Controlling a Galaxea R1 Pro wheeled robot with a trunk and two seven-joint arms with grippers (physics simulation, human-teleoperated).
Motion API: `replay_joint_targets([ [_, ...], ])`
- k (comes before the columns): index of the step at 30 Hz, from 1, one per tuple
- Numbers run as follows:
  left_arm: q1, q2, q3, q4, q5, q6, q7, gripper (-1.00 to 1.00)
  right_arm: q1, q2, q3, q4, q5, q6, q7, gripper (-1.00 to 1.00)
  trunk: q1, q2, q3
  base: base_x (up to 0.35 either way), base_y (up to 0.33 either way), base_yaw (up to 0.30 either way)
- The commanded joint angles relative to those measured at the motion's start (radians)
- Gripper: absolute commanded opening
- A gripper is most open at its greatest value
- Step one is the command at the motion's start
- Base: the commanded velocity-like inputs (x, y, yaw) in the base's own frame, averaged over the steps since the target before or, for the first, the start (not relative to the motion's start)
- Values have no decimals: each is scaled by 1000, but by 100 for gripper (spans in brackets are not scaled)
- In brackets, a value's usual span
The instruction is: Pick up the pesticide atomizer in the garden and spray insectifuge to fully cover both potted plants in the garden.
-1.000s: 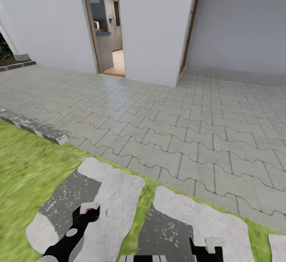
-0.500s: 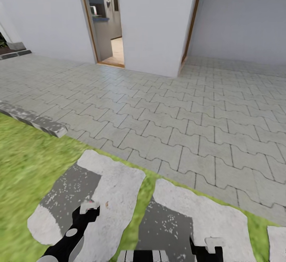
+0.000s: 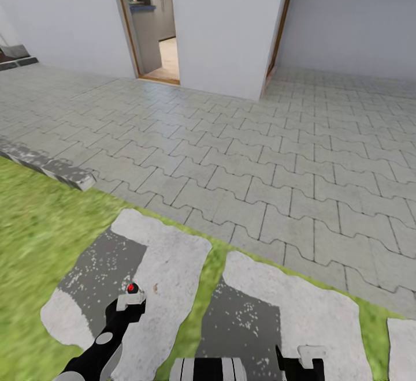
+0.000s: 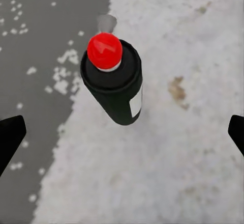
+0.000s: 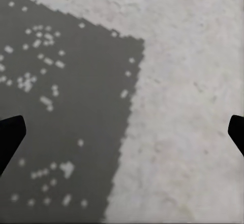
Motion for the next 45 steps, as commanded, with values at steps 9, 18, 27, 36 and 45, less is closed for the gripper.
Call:
replay_joint_targets([
  [9, -1, 1, 1, 2, -2, -25, 1, 100, 0, 0, -1, 1, 1, -3, 0, 100, 3, -2, -42, 0, 0, 0],
  [18, 0, 1, 1, 2, -2, -26, 1, 100, 0, 0, -1, 1, 1, -3, 0, 100, 7, -4, -85, 0, 0, 0],
  [27, 2, 1, 1, 1, -2, -27, 2, 100, 0, 0, 0, 1, 1, -3, 0, 100, 7, -4, -86, 63, 7, 0],
  [36, 2, 1, 1, 1, -1, -28, 2, 100, 0, 0, -1, 0, 1, -3, 0, 100, 7, -4, -86, 107, 23, 0],
  [45, 2, 1, 1, 1, -2, -28, 2, 100, 0, 0, -1, -1, 1, -3, 0, 100, 7, -4, -86, 46, 0, 0],
])
